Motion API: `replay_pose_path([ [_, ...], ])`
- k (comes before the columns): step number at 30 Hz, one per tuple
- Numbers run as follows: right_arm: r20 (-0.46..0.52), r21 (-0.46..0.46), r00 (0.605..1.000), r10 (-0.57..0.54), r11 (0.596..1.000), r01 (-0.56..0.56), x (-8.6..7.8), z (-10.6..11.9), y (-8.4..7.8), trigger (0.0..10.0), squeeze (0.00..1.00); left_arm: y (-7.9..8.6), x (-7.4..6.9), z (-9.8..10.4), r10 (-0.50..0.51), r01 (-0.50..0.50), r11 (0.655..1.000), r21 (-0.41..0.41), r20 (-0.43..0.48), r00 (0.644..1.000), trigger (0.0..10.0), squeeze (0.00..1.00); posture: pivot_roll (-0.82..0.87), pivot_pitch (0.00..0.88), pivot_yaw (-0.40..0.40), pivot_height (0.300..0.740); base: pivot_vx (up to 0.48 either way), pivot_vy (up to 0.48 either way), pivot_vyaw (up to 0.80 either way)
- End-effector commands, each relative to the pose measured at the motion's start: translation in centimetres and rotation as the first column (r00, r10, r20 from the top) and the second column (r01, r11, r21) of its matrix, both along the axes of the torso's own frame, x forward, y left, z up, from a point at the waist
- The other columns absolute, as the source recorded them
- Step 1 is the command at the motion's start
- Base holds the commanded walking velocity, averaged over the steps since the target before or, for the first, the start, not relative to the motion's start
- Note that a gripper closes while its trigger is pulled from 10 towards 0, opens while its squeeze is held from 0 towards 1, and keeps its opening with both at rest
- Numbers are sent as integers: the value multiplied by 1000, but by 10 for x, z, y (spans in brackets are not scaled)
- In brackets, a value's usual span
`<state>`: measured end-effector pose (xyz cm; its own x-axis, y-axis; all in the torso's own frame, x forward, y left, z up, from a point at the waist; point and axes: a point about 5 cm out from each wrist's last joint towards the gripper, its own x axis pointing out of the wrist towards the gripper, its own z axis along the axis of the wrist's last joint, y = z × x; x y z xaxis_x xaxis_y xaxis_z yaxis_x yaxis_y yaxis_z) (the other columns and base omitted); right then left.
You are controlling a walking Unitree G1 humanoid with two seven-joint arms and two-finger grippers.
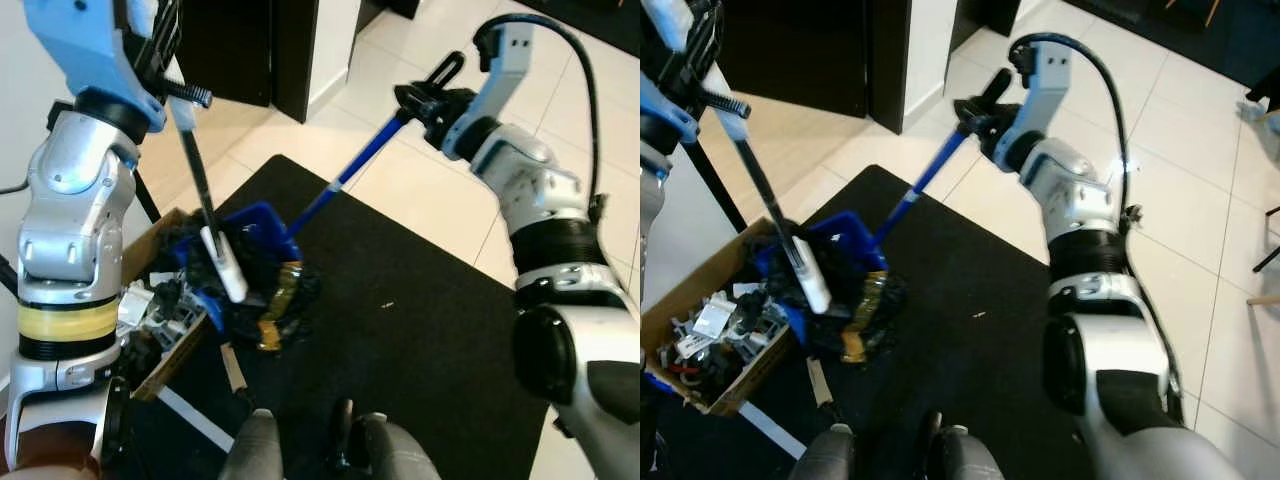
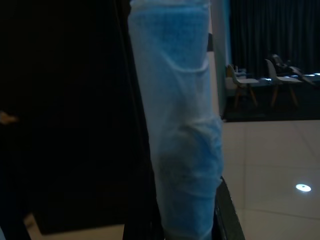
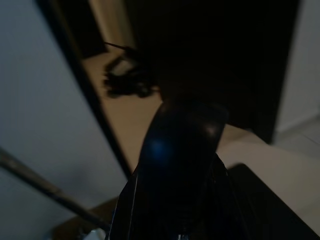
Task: Sweep floor
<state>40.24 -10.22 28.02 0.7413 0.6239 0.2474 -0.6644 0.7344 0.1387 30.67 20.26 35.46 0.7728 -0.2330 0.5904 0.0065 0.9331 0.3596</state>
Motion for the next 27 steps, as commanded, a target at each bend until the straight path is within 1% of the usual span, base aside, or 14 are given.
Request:
replay_pose_path([
  [1, 97, 96, 993, 68, 992, -78, -3, 17, 10, 10000, 0, -2, -4, 4, 47, -53, 994, 96, 67, 997, 10000, 0, 310, 154, -152, 740, 0, 0, 0],
  [5, 119, 126, 990, 79, 988, -94, -2, 22, 24, 10000, 0, -2, -6, 4, 66, -77, 991, 113, 92, 994, 10000, 0, 323, 153, -161, 740, 0, 0, 0],
  [7, 119, 126, 990, 79, 988, -94, -2, 22, 24, 10000, 0, -2, -6, 4, 66, -77, 991, 113, 92, 994, 10000, 0, 323, 153, -161, 740, 0, 0, 0],
  [9, 176, 156, 982, 71, 983, -99, -3, 34, 35, 10000, 0, 1, -7, 5, 114, -134, 980, 147, 137, 984, 10000, 0, 340, 153, -173, 740, 0, 0, 0],
  [10, 176, 156, 982, 71, 983, -99, -3, 34, 35, 10000, 0, 1, -7, 5, 114, -134, 980, 147, 137, 984, 10000, 0, 340, 153, -173, 740, 0, 0, 0],
  [11, 229, 158, 972, 62, 982, -100, -5, 44, 46, 10000, 0, 5, -9, 8, 157, -190, 965, 178, 186, 970, 10000, 0, 348, 151, -181, 740, 0, 0, 0],
  [12, 229, 158, 972, 62, 982, -100, -5, 44, 46, 10000, 0, 5, -9, 8, 157, -190, 965, 178, 186, 970, 10000, 0, 348, 151, -181, 740, 0, 0, 0],
  [14, 349, 111, 936, 49, 989, -94, -13, 64, 69, 10000, 0, 11, -14, 15, 235, -314, 918, 243, 304, 923, 10000, 0, 364, 145, -195, 740, 0, 0, 0],
  [15, 349, 111, 936, 49, 989, -94, -13, 64, 69, 10000, 0, 11, -14, 15, 235, -314, 918, 243, 304, 923, 10000, 0, 364, 145, -195, 740, 0, 0, 0],
  [16, 397, 89, 916, 49, 992, -91, -17, 70, 78, 10000, 0, 12, -16, 17, 255, -360, 893, 272, 354, 900, 10000, 0, 373, 142, -202, 740, 0, 0, 0],
  [17, 397, 89, 916, 49, 992, -91, -17, 70, 78, 10000, 0, 12, -16, 17, 255, -360, 893, 272, 354, 900, 10000, 0, 373, 142, -202, 740, 0, 0, 0],
  [20, 530, 9, 848, 20, 1000, -29, -26, 81, 92, 10000, 0, 16, -19, 17, 302, -450, 842, 297, 431, 850, 10000, 0, 378, 138, -207, 740, 0, 0, 0],
  [24, 590, -36, 807, 15, 999, 8, -30, 82, 99, 10000, 0, 19, -21, 16, 327, -496, 810, 312, 462, 824, 10000, 0, 377, 137, -205, 740, 0, 0, 0],
  [27, 609, -60, 793, 21, 998, 20, -31, 80, 103, 10000, 0, 20, -21, 15, 336, -509, 800, 317, 467, 818, 10000, 0, 378, 137, -203, 740, 0, 0, 0],
])
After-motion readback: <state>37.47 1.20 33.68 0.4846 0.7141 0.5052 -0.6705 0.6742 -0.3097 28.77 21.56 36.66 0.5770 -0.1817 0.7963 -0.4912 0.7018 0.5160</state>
